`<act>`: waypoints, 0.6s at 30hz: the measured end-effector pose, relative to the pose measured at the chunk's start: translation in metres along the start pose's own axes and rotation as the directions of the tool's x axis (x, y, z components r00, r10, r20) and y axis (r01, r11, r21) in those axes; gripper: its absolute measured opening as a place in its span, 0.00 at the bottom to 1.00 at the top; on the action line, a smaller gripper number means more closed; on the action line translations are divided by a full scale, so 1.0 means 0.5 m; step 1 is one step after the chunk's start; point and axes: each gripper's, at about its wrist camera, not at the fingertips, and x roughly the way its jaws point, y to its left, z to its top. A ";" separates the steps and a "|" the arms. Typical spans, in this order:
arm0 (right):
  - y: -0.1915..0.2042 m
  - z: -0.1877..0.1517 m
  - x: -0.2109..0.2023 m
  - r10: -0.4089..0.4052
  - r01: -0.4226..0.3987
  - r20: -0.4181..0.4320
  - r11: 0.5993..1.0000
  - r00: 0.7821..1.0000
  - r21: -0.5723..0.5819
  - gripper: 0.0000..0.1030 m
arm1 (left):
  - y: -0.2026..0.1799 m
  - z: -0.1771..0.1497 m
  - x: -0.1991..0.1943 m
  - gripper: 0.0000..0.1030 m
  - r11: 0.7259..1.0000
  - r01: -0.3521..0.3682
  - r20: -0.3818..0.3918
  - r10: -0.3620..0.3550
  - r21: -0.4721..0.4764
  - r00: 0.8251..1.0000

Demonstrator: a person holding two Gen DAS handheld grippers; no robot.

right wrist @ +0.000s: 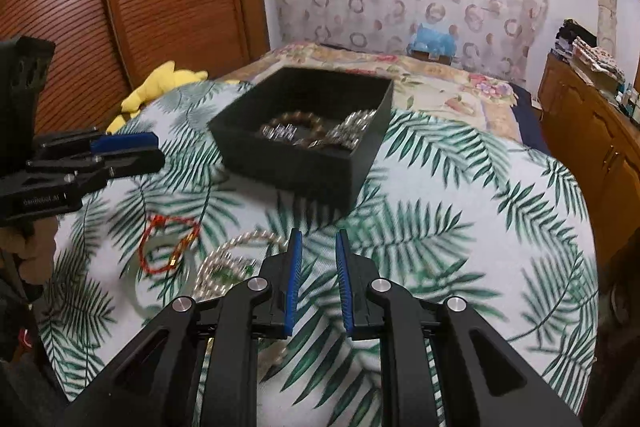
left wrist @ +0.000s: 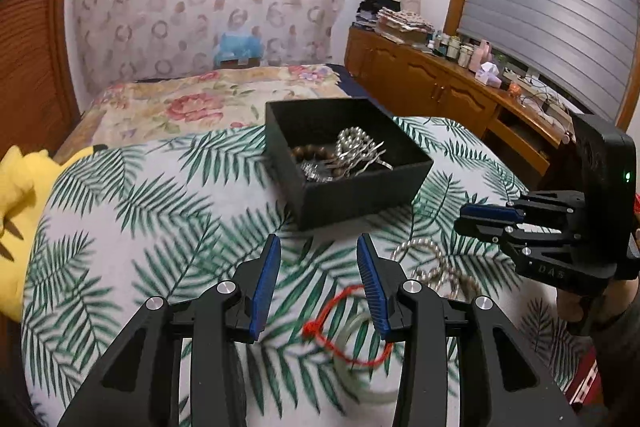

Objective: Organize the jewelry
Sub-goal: 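Open both tools and withdraw them from the black box, then grasp the red string bracelet with the left tool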

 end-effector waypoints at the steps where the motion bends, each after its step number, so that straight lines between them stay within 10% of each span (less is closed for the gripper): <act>1: 0.005 -0.007 0.002 -0.002 0.002 -0.010 1.000 1.000 -0.005 0.18 | 0.003 -0.005 -0.003 0.36 1.000 -0.001 -0.002 0.001 -0.004 1.000; 18: 0.038 -0.078 -0.005 -0.014 0.011 -0.075 0.999 0.997 -0.035 0.18 | -0.005 -0.095 -0.057 0.37 0.999 0.006 -0.039 -0.008 -0.038 0.999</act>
